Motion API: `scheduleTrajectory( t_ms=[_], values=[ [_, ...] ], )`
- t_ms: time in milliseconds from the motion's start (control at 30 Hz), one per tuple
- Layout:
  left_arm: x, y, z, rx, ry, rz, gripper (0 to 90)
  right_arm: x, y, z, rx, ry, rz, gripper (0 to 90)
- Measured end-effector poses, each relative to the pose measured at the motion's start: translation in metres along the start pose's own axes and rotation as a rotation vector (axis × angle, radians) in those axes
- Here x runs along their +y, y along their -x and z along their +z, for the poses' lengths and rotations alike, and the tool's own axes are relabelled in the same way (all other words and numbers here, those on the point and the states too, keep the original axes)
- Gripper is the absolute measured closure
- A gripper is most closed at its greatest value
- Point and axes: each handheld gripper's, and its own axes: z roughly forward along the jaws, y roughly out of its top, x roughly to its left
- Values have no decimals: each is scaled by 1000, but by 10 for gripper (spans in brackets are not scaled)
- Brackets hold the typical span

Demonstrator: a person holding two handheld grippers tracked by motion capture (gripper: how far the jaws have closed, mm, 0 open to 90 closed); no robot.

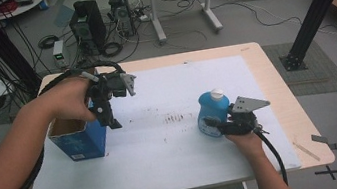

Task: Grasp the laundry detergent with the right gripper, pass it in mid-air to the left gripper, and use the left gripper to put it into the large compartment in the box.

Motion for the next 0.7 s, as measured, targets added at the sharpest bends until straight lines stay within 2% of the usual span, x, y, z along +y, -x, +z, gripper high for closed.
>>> scheduleTrajectory(
  t_ms=[100, 133, 200, 267, 300, 333, 400, 433, 467, 500, 533, 600, 700],
  values=[
    [2, 0, -1, 0, 1, 0, 1, 10, -3, -2, 17, -12, -23, 450],
    [4, 1, -2, 3, -1, 7, 1, 22, -8, -5, 35, -30, -58, 449],
    [5, 1, -3, 3, -3, 10, 1, 28, -11, -6, 45, -34, -71, 449],
    [8, 3, -5, 6, -4, 14, 1, 44, -18, -8, 75, -48, -115, 448],
    [8, 3, -5, 6, -4, 14, 1, 44, -18, -8, 75, -48, -115, 448],
    [10, 3, -7, 7, -2, 15, 1, 53, -22, -9, 113, -43, -118, 448],
    [11, 4, -8, 8, -7, 16, 1, 57, -24, -9, 128, -39, -119, 449],
    [11, 4, -9, 8, -8, 18, 1, 63, -27, -8, 168, -43, -111, 449],
    [13, 5, -10, 8, -13, 22, 1, 65, -28, -7, 187, -44, -107, 449],
    [13, 5, -10, 8, -13, 22, 1, 65, -28, -7, 187, -44, -107, 449],
    [13, 5, -10, 8, -15, 22, 1, 70, -32, -5, 223, -53, -99, 449],
    [14, 5, -11, 9, -14, 22, 1, 72, -33, -3, 237, -58, -102, 450],
    [16, 6, -12, 9, -18, 24, 1, 79, -41, 5, 294, -74, -104, 450]
  ],
)
